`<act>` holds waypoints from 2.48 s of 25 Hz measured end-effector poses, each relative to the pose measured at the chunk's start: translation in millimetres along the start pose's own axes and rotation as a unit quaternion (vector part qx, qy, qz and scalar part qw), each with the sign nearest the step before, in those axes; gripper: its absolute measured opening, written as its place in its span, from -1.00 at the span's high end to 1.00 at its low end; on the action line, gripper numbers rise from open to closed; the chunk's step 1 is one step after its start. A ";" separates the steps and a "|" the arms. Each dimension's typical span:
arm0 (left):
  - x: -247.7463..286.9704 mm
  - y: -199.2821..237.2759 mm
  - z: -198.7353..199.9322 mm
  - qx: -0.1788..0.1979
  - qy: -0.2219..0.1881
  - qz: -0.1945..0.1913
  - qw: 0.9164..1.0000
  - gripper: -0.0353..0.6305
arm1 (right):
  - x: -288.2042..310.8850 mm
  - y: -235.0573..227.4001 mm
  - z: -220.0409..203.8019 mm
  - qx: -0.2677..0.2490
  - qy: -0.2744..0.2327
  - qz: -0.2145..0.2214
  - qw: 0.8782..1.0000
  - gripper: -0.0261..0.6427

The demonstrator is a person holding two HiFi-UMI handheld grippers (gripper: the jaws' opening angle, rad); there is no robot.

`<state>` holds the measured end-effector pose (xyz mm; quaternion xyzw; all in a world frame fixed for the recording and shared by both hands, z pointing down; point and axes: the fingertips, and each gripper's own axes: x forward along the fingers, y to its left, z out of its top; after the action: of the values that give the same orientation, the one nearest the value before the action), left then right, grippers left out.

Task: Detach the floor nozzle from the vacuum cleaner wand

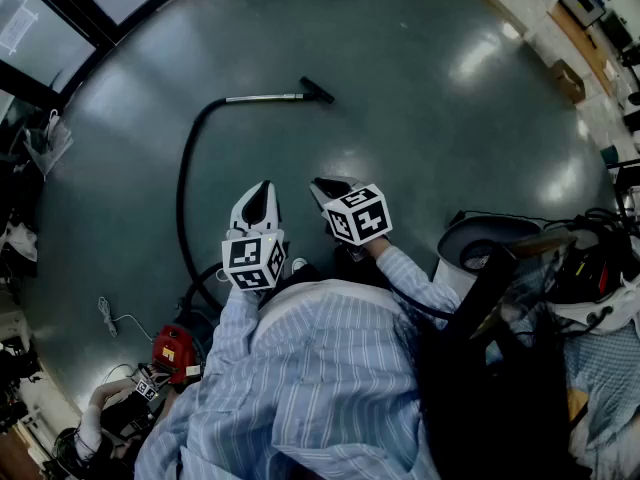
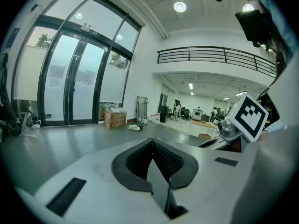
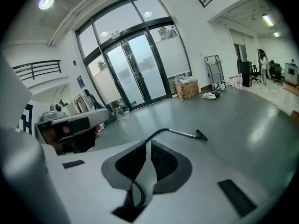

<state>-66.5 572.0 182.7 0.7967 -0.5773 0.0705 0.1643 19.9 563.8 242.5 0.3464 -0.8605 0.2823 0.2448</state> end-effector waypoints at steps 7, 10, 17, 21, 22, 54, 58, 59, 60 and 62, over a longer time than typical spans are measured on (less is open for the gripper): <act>5.8 4.5 -3.4 0.001 0.001 0.008 1.000 0.88 | 6.7 -4.2 1.0 0.000 0.000 0.004 1.000 0.81; 8.4 6.7 -2.8 -0.002 0.001 0.015 1.000 0.88 | 7.5 -7.9 3.4 0.011 -0.004 0.011 1.000 0.81; 17.3 7.4 -5.4 -0.008 0.008 0.026 1.000 0.88 | 9.6 -19.8 5.2 0.018 0.001 0.017 1.000 0.81; 23.3 4.4 -5.5 -0.011 0.012 0.033 0.999 0.88 | 8.4 -31.4 5.8 0.022 0.005 0.018 1.000 0.81; 25.0 3.3 -5.1 -0.011 0.012 0.035 0.999 0.88 | 8.0 -35.1 6.1 0.024 0.006 0.018 1.000 0.81; 115.1 -4.4 8.3 -0.043 0.025 0.072 0.996 0.88 | 23.7 -140.4 24.4 0.052 0.020 0.041 0.998 0.81; 150.1 26.6 16.1 -0.050 0.027 0.056 0.997 0.88 | 51.0 -158.2 45.8 0.067 0.023 0.023 0.997 0.81; 159.5 35.2 19.9 -0.049 0.029 0.052 0.997 0.88 | 58.8 -161.3 52.8 0.071 0.024 0.019 0.997 0.81; 169.0 45.1 24.8 -0.047 0.030 0.047 0.997 0.88 | 67.9 -163.3 60.8 0.075 0.026 0.016 0.997 0.81; 186.9 69.0 36.7 -0.041 0.032 0.035 0.998 0.88 | 90.2 -163.6 80.4 0.082 0.029 0.012 0.996 0.81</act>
<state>-74.0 372.5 217.2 0.7658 -0.6017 0.0779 0.2131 64.1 371.5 291.8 0.3464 -0.8311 0.3650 0.2368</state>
